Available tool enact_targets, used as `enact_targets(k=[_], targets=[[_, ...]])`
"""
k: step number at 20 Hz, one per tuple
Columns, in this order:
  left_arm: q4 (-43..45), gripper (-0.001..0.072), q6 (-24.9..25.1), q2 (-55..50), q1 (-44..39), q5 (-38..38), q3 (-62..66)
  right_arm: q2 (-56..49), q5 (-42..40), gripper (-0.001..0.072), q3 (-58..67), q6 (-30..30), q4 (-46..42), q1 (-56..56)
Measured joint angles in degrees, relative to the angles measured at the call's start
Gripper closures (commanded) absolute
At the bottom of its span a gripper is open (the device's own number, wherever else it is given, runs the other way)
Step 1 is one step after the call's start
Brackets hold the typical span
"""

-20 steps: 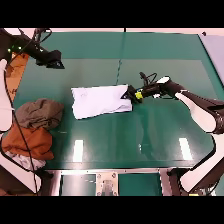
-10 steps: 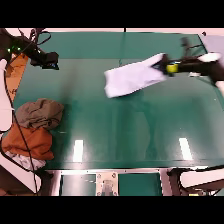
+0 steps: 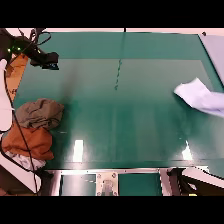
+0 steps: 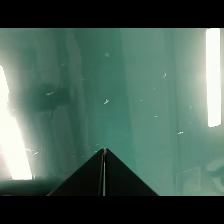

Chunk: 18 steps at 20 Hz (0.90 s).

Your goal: Fold the shirts.

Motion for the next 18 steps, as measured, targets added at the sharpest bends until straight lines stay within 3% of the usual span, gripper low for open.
enact_targets(k=[4,8,9,10,11,14,15,16,17,18], targets=[[-0.1,0.0683,0.2,0.0,-1.1,0.3,0.0,4.5,-4.4,0.0697,-11.8,0.4,-0.9,-14.1],[-0.2,0.0684,0.5,0.0,-2.4,0.7,0.0,6.3,-8.6,0.0695,-20.8,0.5,-1.0,-20.1],[-0.3,0.0684,0.6,0.0,-2.6,0.7,0.0,6.5,-9.3,0.0586,-22.3,0.6,-1.0,-20.7],[-0.3,0.0684,0.6,0.0,-2.8,0.7,0.0,6.6,-9.7,0.0295,-23.3,0.7,-1.1,-21.2],[-0.4,0.0684,0.7,0.0,-2.9,0.8,0.0,6.8,-9.6,0.0175,-24.0,0.6,-1.5,-21.7],[-0.5,0.0683,1.0,0.0,-3.1,0.6,0.0,6.9,-5.0,0.0190,-22.2,2.5,-6.9,-23.9],[-0.5,0.0683,1.0,0.0,-3.2,0.5,0.0,6.9,-2.1,0.0295,-20.3,4.4,-10.6,-24.7],[-0.5,0.0684,1.3,0.0,-3.2,0.2,0.0,6.9,1.0,0.0499,-18.1,6.4,-14.1,-25.4],[-0.5,0.0684,1.5,0.0,-3.2,0.2,0.0,7.0,4.1,0.0624,-15.3,8.1,-17.3,-25.8],[-0.5,0.0684,1.7,0.0,-3.2,0.1,0.0,7.0,7.0,0.0695,-12.7,9.3,-19.4,-25.9]])
